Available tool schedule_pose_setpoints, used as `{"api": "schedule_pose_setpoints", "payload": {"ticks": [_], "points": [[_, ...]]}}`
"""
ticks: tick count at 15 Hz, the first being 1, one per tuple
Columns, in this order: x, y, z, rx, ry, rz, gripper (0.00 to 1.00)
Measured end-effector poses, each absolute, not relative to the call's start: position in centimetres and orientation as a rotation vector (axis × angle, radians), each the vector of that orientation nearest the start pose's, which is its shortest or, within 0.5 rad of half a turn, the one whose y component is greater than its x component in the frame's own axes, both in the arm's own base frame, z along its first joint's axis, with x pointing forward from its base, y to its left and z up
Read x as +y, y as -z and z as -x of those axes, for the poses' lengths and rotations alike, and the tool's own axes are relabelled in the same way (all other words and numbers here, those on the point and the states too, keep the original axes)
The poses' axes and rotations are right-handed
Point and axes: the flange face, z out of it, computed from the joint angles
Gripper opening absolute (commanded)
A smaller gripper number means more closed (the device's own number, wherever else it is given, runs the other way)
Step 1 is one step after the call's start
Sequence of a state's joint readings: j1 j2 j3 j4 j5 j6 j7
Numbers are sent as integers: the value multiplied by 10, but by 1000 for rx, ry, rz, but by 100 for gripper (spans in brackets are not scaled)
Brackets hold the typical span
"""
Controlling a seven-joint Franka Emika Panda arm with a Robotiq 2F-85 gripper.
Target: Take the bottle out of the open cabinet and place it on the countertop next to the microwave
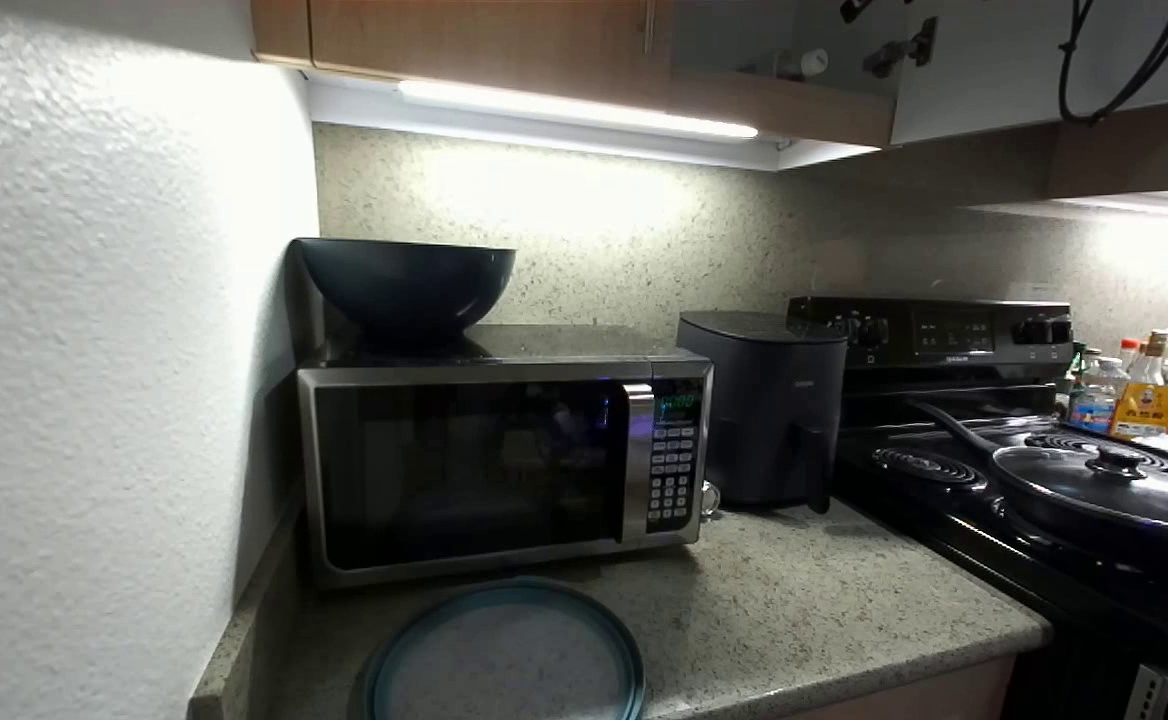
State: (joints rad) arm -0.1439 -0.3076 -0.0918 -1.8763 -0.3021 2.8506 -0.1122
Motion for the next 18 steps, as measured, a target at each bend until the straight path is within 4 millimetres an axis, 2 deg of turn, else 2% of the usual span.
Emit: {"api": "schedule_pose_setpoints", "payload": {"ticks": [4, 9, 13, 15, 18], "points": [[-108, -790, -490, -125, 2036, 2888, 100], [-105, -784, -533, -224, 1985, 2815, 100], [-114, -792, -559, -251, 1988, 2817, 100], [-119, -794, -564, -241, 1996, 2827, 100], [-117, -792, -567, -232, 1991, 2813, 100]]}}
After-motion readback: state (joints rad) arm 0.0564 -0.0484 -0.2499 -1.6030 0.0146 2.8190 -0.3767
